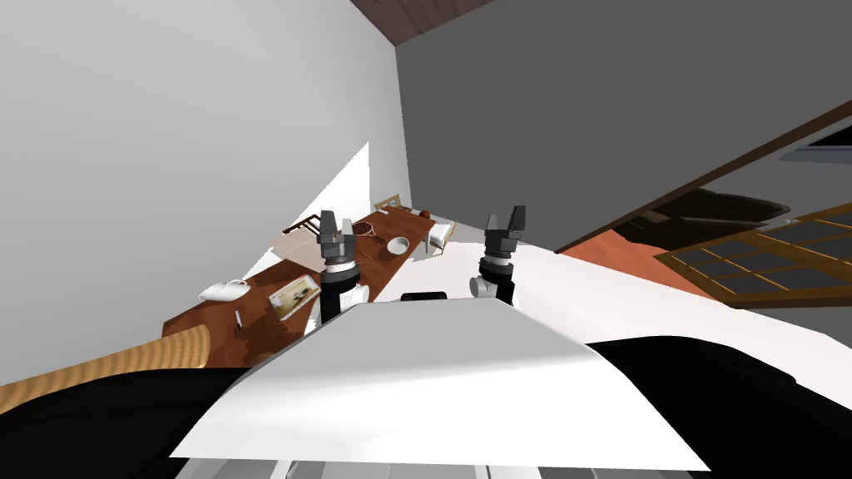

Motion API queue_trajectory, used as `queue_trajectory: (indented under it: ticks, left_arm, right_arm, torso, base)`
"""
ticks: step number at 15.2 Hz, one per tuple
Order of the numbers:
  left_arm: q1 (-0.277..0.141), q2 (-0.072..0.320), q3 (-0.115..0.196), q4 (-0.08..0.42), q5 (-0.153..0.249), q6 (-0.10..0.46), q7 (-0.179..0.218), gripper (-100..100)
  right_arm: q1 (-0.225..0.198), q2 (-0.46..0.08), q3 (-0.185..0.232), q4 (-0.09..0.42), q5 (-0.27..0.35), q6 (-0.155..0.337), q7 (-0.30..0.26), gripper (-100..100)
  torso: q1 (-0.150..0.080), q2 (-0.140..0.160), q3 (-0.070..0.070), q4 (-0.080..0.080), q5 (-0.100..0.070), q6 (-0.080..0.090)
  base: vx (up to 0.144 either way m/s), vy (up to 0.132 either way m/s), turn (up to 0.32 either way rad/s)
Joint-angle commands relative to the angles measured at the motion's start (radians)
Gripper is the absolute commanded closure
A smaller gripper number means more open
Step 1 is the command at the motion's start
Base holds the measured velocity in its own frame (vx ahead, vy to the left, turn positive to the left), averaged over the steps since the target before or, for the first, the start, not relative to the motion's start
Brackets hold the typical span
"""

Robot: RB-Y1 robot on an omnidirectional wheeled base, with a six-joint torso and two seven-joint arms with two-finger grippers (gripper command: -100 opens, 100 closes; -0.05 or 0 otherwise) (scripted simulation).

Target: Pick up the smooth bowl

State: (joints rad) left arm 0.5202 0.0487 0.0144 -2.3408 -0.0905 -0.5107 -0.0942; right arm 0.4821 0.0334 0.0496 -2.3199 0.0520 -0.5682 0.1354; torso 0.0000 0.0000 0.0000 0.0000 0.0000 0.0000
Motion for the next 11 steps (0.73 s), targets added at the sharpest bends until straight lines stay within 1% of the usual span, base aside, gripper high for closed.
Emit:
queue_trajectory:
  ticks: [1, 3, 4, 6, 7, 8, 9, 10, 11]
  left_arm:
    - [0.006, 0.033, 0.003, 0.007, 0.011, 0.032, 0.001, -100]
    - [0.016, 0.058, 0.006, 0.016, 0.027, 0.077, 0.002, -100]
    - [0.016, 0.058, 0.006, 0.016, 0.027, 0.079, 0.002, -100]
    - [0.029, 0.079, 0.011, 0.027, 0.048, 0.131, 0.004, -100]
    - [0.029, 0.079, 0.011, 0.027, 0.048, 0.142, 0.004, -100]
    - [0.036, 0.088, 0.014, 0.034, 0.061, 0.171, 0.005, -100]
    - [0.036, 0.088, 0.014, 0.034, 0.061, 0.179, 0.005, -100]
    - [0.044, 0.095, 0.018, 0.041, 0.074, 0.205, 0.006, -100]
    - [0.044, 0.095, 0.018, 0.041, 0.074, 0.219, 0.006, -100]
  right_arm:
    - [0.0, 0.0, 0.0, 0.0, 0.0, 0.0, 0.0, 0]
    - [0.0, 0.0, 0.0, 0.0, 0.0, 0.0, 0.0, 0]
    - [0.0, 0.0, 0.0, 0.0, 0.0, 0.0, 0.0, 0]
    - [0.0, 0.0, 0.0, 0.0, 0.0, 0.0, 0.0, 0]
    - [0.0, 0.0, 0.0, 0.0, 0.0, 0.0, 0.0, 0]
    - [0.0, 0.0, 0.0, 0.0, 0.0, 0.0, 0.0, 0]
    - [0.0, 0.0, 0.0, 0.0, 0.0, 0.0, 0.0, 0]
    - [0.0, 0.0, 0.0, 0.0, 0.0, 0.0, 0.0, 0]
    - [0.0, 0.0, 0.0, 0.0, 0.0, 0.0, 0.0, 0]
  torso:
    - [0.0, 0.0, 0.0, 0.0, 0.0, 0.0]
    - [0.0, 0.001, 0.0, 0.0, 0.0, 0.0]
    - [0.001, 0.001, 0.001, 0.0, 0.0, 0.0]
    - [0.001, 0.001, 0.001, 0.0, 0.0, 0.0]
    - [0.001, 0.001, 0.001, 0.0, 0.0, 0.001]
    - [0.001, 0.001, 0.001, 0.0, 0.0, 0.0]
    - [0.001, 0.001, 0.001, 0.0, 0.0, 0.0]
    - [0.001, 0.001, 0.001, 0.0, 0.0, 0.0]
    - [0.001, 0.001, 0.001, 0.0, 0.0, 0.0]
  base:
    - [-0.005, -0.001, -0.091]
    - [-0.015, 0.005, -0.159]
    - [-0.018, 0.01, -0.086]
    - [-0.016, 0.01, -0.143]
    - [-0.015, 0.012, -0.131]
    - [-0.014, 0.01, -0.114]
    - [-0.015, 0.009, -0.091]
    - [-0.018, 0.006, -0.113]
    - [-0.016, 0.006, -0.122]
